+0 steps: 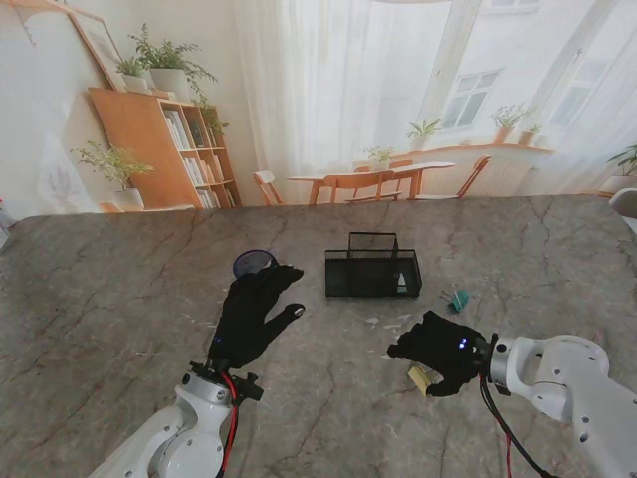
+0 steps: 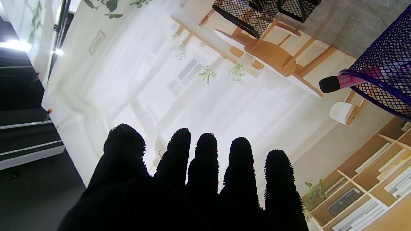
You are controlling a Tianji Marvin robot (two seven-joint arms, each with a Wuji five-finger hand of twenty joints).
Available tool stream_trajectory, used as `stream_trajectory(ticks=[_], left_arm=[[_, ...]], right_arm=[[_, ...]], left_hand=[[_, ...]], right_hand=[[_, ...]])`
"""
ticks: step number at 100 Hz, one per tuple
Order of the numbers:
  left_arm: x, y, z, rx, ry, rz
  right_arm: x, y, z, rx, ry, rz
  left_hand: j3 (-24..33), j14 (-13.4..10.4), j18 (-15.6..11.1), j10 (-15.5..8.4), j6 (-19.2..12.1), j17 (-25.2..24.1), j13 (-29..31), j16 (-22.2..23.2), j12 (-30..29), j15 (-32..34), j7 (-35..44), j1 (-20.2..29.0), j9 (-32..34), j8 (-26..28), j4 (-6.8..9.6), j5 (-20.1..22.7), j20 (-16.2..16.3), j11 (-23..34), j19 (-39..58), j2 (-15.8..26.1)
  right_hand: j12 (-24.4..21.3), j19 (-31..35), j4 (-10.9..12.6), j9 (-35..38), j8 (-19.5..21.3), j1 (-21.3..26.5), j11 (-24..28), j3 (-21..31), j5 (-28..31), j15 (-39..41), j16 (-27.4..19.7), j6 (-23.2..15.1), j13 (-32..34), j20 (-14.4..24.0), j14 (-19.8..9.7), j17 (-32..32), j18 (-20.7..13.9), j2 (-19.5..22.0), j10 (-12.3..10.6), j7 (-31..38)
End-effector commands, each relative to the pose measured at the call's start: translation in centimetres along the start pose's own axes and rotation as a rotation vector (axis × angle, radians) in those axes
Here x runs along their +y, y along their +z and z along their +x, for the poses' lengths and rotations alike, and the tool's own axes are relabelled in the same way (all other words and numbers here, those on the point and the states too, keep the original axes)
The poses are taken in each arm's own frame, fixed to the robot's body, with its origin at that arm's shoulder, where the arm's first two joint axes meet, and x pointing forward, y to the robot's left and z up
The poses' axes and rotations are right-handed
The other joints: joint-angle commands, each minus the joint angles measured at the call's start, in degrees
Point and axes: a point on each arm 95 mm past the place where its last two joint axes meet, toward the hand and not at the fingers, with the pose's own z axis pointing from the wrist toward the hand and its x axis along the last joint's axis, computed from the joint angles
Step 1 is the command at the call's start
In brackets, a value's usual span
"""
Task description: Organize desk stationery
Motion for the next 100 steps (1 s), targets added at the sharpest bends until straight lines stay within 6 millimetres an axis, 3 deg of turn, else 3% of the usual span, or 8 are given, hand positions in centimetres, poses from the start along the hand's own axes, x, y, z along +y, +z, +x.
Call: stream_trajectory(ticks=[1, 51, 80, 95, 96, 100], left_arm=[[0.2, -0.1, 0.2, 0.001, -0.008, 0.001], [0.4, -0.1, 0.6, 0.014, -0.011, 0.005], [0.4, -0.1, 0.7, 0.015, -0.012, 0.008], [0.3, -0.2, 0.8, 0.015, -0.01, 0.009], [0.3, -0.2, 0.8, 0.015, -0.01, 0.009], [0.3, -0.2, 0.8, 0.015, -0.01, 0.009]], right_arm=[[-1.2, -0.1, 0.6, 0.007, 0.019, 0.033], [-2.8, -0.3, 0.7, -0.033, 0.021, 0.068], [-3.3, 0.4, 0.2, -0.036, 0.026, 0.066], [-3.4, 0.6, 0.3, -0.039, 0.041, 0.062], [-3.4, 0.6, 0.4, -0.04, 0.042, 0.063], [-3.3, 0.5, 0.5, -0.04, 0.047, 0.066]], left_hand=[[-0.78, -1.56, 0.27, -1.23, -1.26, -0.17, 1.19, 0.12, 0.2, -0.01, 0.7, 0.86, 0.77, 0.61, 2.35, 0.69, -0.79, -0.12, -1.21, 3.2], [-0.79, -1.59, 0.34, -1.35, -1.33, -0.1, 1.34, 0.11, 0.19, 0.01, 0.72, 0.81, 0.8, 0.62, 2.34, 0.73, -0.78, -0.12, -1.25, 3.2], [-0.84, -1.63, 0.29, -1.31, -1.34, -0.04, 1.41, 0.1, 0.18, 0.01, 0.71, 0.72, 0.83, 0.61, 2.33, 0.73, -0.78, -0.12, -1.29, 3.27], [-0.78, -1.64, 0.31, -1.32, -1.3, -0.06, 1.36, 0.1, 0.17, -0.01, 0.71, 0.83, 0.81, 0.62, 2.34, 0.74, -0.78, -0.13, -1.33, 3.32], [-0.8, -1.64, 0.31, -1.34, -1.34, -0.06, 1.38, 0.1, 0.17, 0.0, 0.72, 0.79, 0.81, 0.62, 2.33, 0.75, -0.78, -0.13, -1.33, 3.34], [-0.84, -1.58, 0.31, -1.21, -1.26, -0.06, 1.34, 0.09, 0.15, -0.02, 0.7, 0.72, 0.73, 0.61, 2.32, 0.72, -0.78, -0.17, -1.33, 3.32]], right_hand=[[1.42, 1.53, -1.22, -0.04, 1.99, 0.11, 1.99, 1.14, 1.37, 1.52, 1.09, 1.43, 0.28, 1.54, 1.04, 0.26, 1.74, -1.01, 0.97, 1.06], [3.03, 3.85, -1.33, 4.0, 3.77, 3.2, 7.82, 2.94, 6.77, 6.23, 3.21, -0.11, 3.6, 3.02, 0.03, 3.24, 2.4, -1.62, 0.15, 4.78], [2.82, 6.9, -1.55, 11.44, 4.84, 5.09, 12.16, 4.53, 12.36, 10.86, 5.31, -2.71, 10.4, 5.06, -2.35, 9.91, 1.95, -1.7, -2.25, 10.1], [1.31, 7.61, -1.39, 15.64, 4.0, 5.56, 13.36, 4.4, 14.48, 12.08, 5.92, -4.86, 14.51, 6.32, -3.67, 13.89, 1.58, -1.2, -3.77, 15.16], [0.57, 7.39, -1.35, 15.71, 1.71, 5.48, 13.57, 4.4, 14.03, 12.01, 5.99, -4.89, 14.58, 6.82, -3.7, 13.99, 1.57, -1.24, -3.81, 17.19], [0.28, 7.31, -1.38, 15.71, 0.93, 4.97, 13.47, 4.24, 13.9, 11.97, 6.0, -4.85, 14.61, 6.97, -3.71, 14.02, 1.57, -1.18, -3.72, 17.73]])
